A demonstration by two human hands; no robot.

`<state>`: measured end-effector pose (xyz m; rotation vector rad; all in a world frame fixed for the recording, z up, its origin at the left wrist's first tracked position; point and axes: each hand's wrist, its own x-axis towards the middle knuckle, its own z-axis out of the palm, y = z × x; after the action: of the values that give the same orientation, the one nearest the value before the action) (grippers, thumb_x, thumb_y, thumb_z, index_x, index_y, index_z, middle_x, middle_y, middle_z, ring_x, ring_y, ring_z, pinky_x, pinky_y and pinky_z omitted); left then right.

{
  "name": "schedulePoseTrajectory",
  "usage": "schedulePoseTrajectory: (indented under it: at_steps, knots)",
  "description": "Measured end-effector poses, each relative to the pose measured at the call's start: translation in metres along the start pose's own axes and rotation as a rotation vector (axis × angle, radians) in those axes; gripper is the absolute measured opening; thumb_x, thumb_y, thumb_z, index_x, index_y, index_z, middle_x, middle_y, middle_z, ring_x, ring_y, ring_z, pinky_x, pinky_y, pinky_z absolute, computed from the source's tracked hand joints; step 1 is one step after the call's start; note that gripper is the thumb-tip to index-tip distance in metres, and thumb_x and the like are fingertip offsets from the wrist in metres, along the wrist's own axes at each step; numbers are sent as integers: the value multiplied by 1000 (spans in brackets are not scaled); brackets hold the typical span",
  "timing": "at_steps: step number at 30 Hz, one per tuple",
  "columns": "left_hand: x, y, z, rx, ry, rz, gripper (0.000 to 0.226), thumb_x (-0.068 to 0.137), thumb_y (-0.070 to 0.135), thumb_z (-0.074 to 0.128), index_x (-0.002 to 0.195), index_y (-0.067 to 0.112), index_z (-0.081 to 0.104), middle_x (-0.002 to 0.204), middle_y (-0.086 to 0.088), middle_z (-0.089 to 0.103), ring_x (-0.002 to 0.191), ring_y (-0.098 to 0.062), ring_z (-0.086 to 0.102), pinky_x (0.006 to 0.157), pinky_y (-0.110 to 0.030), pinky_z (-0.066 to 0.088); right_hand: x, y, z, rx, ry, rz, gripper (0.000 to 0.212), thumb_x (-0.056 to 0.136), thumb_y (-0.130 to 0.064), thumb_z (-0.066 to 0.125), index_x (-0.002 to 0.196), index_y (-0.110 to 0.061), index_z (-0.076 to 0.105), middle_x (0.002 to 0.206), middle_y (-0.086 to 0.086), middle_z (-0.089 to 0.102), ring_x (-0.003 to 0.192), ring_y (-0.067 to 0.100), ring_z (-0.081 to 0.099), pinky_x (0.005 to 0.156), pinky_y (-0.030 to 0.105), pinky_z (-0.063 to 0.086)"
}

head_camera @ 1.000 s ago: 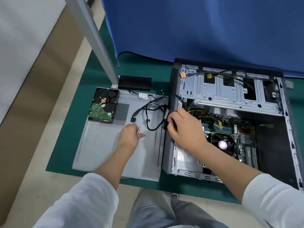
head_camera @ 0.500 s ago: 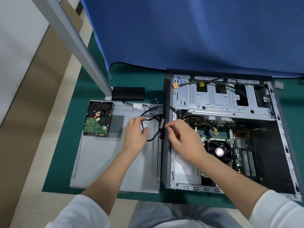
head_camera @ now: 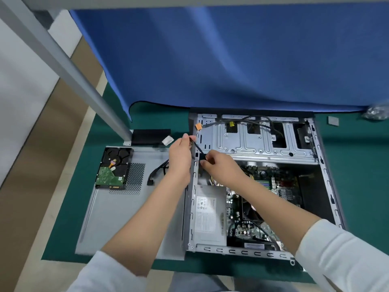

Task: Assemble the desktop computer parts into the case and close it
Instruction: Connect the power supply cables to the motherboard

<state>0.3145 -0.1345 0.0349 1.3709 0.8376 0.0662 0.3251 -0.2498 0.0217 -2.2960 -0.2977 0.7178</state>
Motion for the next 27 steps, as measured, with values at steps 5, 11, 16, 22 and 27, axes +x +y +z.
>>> schedulePoseTrajectory:
  at_steps: [5,11,16,22,27]
  knots:
    - [-43,23,28,-177,-65,152,32,105,19,29,89,13,56,78,0,70,71,-12,65,75,-23,54,-23,12,-30,138,-16,-132,26,93,-29,57,74,-14,50,71,12,60,63,18,55,58,28,39]
    - [-89,36,64,-141,-139,243,28,105,17,30,90,13,54,62,6,59,51,-9,53,61,-27,49,-57,32,-72,263,-48,-210,24,95,-25,56,71,-22,53,50,-15,50,46,0,44,49,15,31]
    - [-119,42,76,121,-135,485,31,103,16,34,81,19,56,58,12,53,51,-1,44,56,-15,40,-90,38,-121,582,-27,-177,18,96,-32,54,109,-23,63,65,-15,59,49,-3,50,49,16,40]
    - [-154,33,78,442,-344,568,32,102,17,40,77,28,58,57,15,51,61,-8,44,65,-27,38,-128,30,-175,823,7,-279,17,97,-29,51,106,-20,63,89,-6,66,74,10,60,57,24,44]
    - [-165,31,63,546,-396,624,31,101,20,43,79,31,61,57,15,51,58,-2,46,61,-19,39,-152,25,-188,839,-24,-295,18,91,-26,61,107,-19,67,91,-7,70,78,8,62,57,21,44]
